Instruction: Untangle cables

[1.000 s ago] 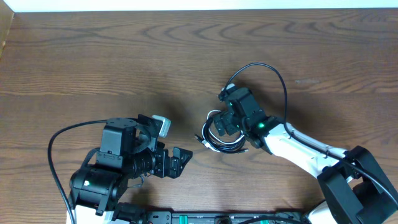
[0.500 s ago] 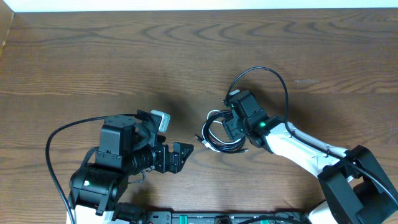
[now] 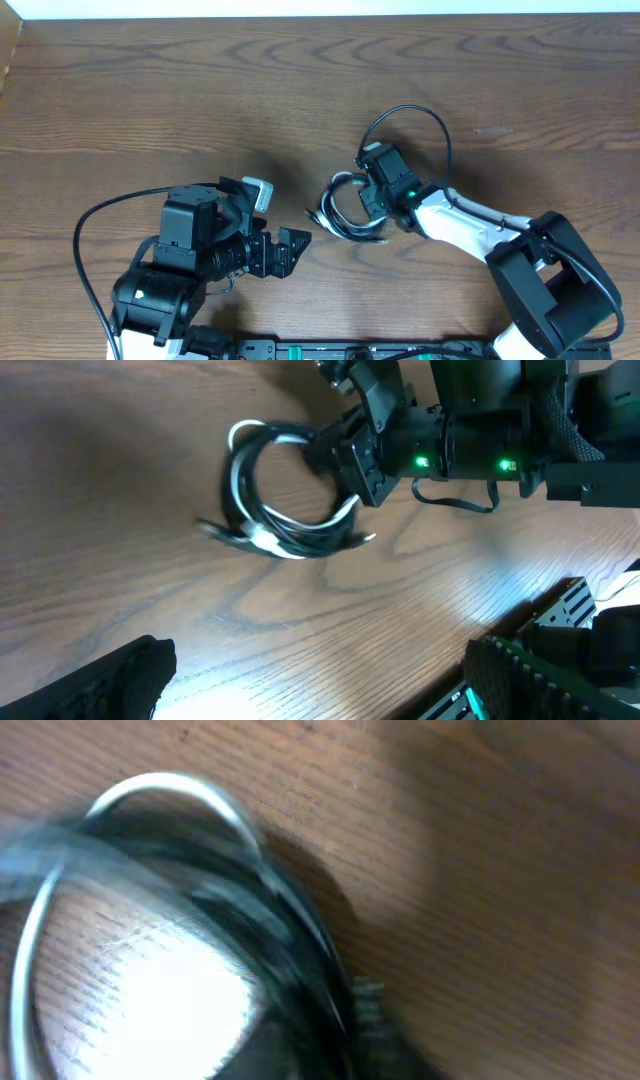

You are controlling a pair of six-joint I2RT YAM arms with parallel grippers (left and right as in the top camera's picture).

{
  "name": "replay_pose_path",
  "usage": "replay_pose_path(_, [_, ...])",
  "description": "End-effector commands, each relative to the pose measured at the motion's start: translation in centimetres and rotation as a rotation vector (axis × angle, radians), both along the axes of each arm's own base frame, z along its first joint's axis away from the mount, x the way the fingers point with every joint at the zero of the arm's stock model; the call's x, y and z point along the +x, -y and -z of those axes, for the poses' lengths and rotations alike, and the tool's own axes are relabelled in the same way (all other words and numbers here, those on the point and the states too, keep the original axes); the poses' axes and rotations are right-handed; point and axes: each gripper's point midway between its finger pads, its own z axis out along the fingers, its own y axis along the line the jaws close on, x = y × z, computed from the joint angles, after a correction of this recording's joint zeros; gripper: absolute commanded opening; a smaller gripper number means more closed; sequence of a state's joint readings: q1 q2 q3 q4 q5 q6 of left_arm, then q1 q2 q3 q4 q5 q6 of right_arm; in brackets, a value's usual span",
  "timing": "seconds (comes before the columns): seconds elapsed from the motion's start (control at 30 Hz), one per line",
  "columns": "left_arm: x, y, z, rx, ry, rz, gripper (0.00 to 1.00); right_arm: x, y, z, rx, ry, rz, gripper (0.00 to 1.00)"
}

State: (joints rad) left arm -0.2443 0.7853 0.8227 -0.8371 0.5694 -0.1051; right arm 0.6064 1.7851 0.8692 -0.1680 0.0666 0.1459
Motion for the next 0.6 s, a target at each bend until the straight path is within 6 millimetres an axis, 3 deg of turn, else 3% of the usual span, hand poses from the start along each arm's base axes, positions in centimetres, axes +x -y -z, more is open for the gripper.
replay_pose_path(0.0, [0.1,0.1,-0.6,-0.007,0.013,0.002,0.98,-2.8,1.8,4.0,-0.077,-0.124,-0.005,0.01])
replay_pose_path(0.1, [0.1,0.1,-0.6,-0.008,0.013,0.002,0.98,-2.9,1.6,4.0,-0.065,-0.132,-0.011,0.02])
replay_pose_path(0.17, [0.0,0.1,-0.6,-0.008,0.013,0.003,0.98,-2.9,1.6,4.0,-0.065,-0.132,-0.011,0.17])
replay_pose_path(0.27, [0.0,0.1,-0.6,-0.008,0.011,0.003,0.98,-3.1,1.4,4.1,-0.053,-0.140,-0.018,0.21])
replay_pose_path(0.37, [-0.1,0.1,-0.4,-0.004,0.001,0.003,0.98,-3.3,0.7,3.9,-0.016,-0.157,-0.035,0.18])
replay_pose_path(0.43, [-0.2,0.1,-0.1,-0.002,-0.006,0.003,0.98,-3.2,0.0,3.6,0.028,-0.169,-0.008,0.06])
replay_pose_path(0.47, [-0.3,0.0,0.2,0.002,-0.009,0.006,0.98,-3.0,-0.4,3.3,0.056,-0.172,0.014,0.06])
replay_pose_path(0.57, [-0.2,-0.2,1.0,0.022,-0.027,0.001,0.98,-2.1,-2.5,1.6,0.166,-0.169,0.034,0.17])
